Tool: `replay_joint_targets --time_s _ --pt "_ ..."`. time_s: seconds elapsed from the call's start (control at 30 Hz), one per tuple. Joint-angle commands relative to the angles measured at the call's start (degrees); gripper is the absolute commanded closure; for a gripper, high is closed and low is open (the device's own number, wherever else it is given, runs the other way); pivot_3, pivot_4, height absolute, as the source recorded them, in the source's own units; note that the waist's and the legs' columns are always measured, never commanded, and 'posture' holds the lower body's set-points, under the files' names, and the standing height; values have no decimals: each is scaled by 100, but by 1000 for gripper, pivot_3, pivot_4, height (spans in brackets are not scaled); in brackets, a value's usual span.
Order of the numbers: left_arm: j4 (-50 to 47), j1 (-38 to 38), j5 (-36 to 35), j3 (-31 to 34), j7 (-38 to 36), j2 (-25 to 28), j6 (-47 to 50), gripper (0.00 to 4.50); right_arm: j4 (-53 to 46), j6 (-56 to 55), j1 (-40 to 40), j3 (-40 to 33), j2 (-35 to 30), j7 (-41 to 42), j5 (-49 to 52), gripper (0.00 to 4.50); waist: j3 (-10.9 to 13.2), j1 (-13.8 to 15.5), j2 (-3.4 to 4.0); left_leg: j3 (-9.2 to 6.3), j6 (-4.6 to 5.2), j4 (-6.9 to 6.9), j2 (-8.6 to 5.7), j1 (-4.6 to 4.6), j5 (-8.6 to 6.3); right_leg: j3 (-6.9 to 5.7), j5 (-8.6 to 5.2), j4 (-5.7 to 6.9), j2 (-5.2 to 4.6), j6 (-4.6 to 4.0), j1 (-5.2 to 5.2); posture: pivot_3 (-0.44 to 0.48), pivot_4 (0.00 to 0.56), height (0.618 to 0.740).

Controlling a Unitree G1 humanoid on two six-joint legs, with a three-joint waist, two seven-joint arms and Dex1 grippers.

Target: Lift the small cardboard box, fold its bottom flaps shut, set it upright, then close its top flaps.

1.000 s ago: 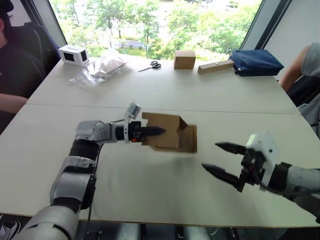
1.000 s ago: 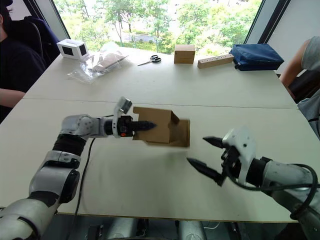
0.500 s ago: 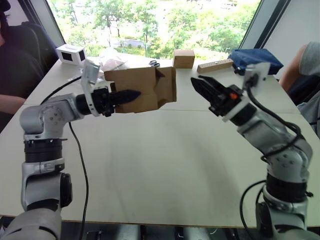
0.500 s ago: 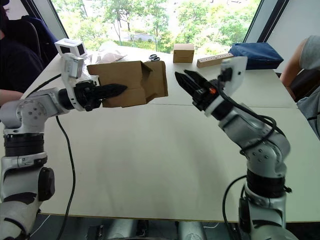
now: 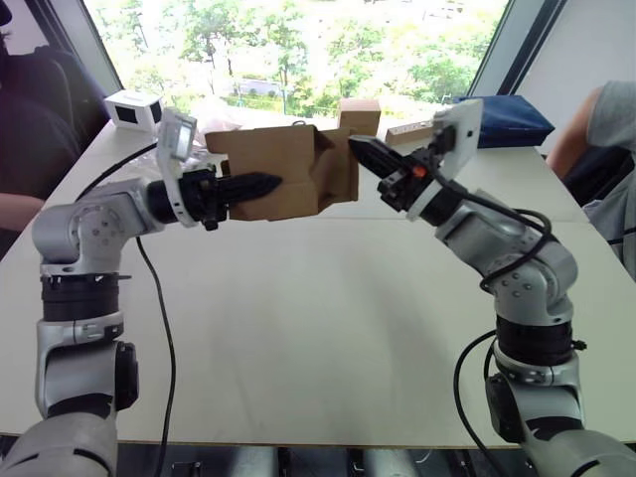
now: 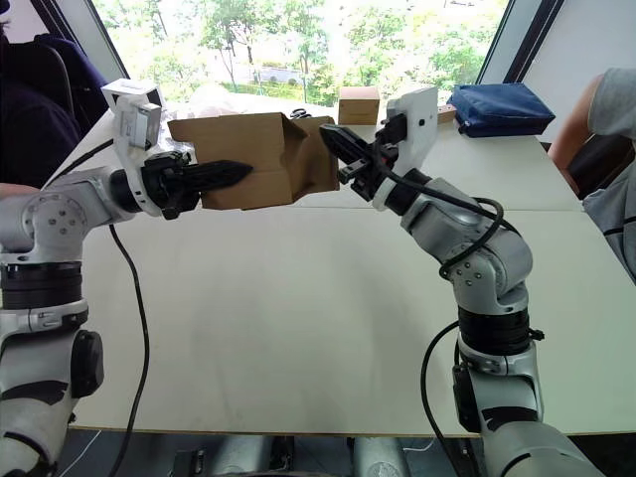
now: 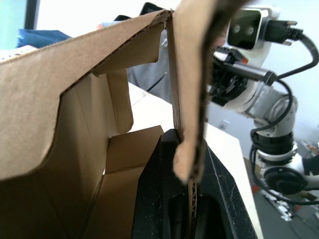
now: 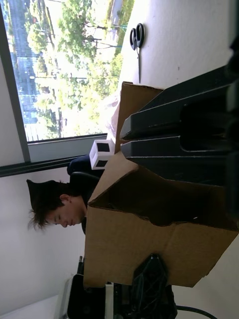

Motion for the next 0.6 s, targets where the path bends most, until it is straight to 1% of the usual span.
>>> replay_joint_targets --time_s 0.03,0.13,0.2,0.4,0.6 --pt "-42 -196 -136 -12 -131 86 -114 4500 -118 -129 -164 -47 71 59 -109 4441 0 2 0 0 0 0 0 0 0 0 0 -1 0 0 0 0 150 740" --pt "-38 -242 -158 -81 -180 48 -110 4500 -87 -168 -160 -4 125 118 -227 4441 0 6 0 2 0 0 -2 -1 0 1 0 -2 -2 0 0 0 150 740" --pt "95 -324 -49 -225 -256 9 -188 4500 -44 -207 -276 170 139 359 -319 4441 0 5 0 2 0 0 -2 -1 0 0 0 -2 -2 0 0 0 150 740" --pt "306 -460 -1 -445 -429 -27 -305 4500 -186 -16 -306 365 295 670 -184 4441 0 2 1 1 0 0 -1 -2 0 0 0 -2 0 0 -1 0 150 740" --pt "351 -455 17 -657 -692 -76 -380 4500 40 -176 -347 402 411 917 -348 4441 0 3 1 1 0 0 -1 -2 0 0 0 -3 0 0 -1 0 150 740"
